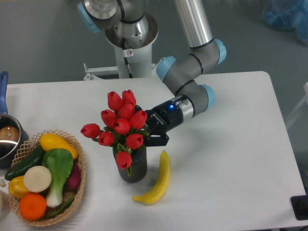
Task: Insert the flowers into the vase
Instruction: 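Lower the tulip stems down into the vase opening, then push the tulips deeper into the vase and open the gripper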
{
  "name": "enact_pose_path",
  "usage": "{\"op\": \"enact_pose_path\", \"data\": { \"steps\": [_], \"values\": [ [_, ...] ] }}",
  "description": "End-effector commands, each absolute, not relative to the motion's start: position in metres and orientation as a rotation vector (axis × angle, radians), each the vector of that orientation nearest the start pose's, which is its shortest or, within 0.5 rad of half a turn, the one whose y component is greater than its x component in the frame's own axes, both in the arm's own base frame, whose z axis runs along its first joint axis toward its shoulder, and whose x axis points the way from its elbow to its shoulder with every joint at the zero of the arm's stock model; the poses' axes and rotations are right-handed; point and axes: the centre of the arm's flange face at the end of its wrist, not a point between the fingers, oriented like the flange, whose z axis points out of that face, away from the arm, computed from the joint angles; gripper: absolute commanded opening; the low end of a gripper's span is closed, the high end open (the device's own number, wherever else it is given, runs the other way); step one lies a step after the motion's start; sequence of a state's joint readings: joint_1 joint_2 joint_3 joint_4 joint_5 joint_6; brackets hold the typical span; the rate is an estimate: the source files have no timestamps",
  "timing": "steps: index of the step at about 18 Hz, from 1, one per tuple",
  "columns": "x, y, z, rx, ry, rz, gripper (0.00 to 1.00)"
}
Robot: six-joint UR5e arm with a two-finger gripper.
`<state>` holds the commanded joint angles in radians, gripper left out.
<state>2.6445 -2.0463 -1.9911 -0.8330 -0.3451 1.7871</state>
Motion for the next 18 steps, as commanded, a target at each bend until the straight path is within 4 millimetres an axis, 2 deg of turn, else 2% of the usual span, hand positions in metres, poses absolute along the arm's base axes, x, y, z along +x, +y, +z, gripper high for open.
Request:
{"op": "enact_pose_path", "data": {
  "steps": [9,18],
  "values": [
    [-0.363,0.451,0.238,-1.216,0.268,-0.357,0.34],
    [-0.369,0.451,0.223,-1.219,0.265,-0.337,0.37]
  ]
}}
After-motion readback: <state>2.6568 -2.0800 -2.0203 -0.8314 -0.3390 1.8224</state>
